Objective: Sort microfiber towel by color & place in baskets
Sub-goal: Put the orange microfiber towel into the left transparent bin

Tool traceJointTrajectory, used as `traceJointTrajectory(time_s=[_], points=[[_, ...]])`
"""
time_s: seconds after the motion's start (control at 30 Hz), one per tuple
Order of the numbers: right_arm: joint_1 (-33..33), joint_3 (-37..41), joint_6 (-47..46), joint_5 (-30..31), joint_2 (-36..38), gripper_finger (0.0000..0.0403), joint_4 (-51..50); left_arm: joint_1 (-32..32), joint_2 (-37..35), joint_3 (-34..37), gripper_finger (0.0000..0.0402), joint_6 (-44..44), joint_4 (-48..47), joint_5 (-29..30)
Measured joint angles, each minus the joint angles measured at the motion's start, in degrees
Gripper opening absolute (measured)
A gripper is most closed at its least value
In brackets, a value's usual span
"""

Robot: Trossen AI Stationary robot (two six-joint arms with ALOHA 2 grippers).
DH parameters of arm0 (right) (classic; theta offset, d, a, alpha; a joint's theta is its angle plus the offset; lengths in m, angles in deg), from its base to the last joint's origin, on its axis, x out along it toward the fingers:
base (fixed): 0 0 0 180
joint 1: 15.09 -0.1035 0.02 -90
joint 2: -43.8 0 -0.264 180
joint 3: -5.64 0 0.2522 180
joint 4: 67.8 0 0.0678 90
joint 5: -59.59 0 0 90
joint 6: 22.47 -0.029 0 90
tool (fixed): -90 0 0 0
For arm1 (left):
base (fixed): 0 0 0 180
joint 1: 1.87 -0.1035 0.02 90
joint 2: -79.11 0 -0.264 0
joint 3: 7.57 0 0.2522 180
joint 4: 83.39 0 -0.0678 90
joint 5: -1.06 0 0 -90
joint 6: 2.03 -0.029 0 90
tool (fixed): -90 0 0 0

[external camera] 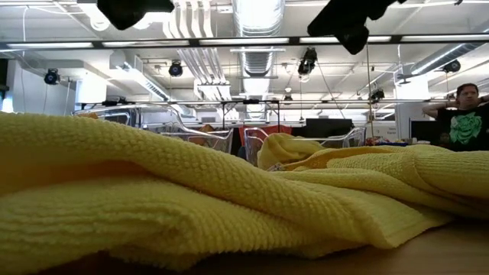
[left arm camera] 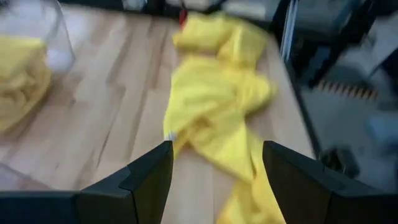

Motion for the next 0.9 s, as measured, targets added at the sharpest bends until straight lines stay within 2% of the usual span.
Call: traceJointTrajectory(time_s=[0.27,0.53,0.7,0.9], points=[[-4.78,0.0,-3.28,1.88,-0.15,0.0013,-2.02,6.91,12.39,-13.11,0.0232,10.4,-25.73,-0.12],[-5.45,0.0,-3.3,2.07,-0.15,0.0013,-1.7,12.3,24.44,-23.95,0.0232,20.94,-46.86,-0.21],[-5.47,0.0,-3.3,2.36,-0.15,0.0013,-1.52,12.23,28.37,-24.76,0.0232,23.4,-48.57,-1.29],[-5.45,0.0,-3.3,2.47,-0.15,0.0013,-1.5,11.71,30.04,-24.47,0.0232,23.48,-46.01,-3.12]])
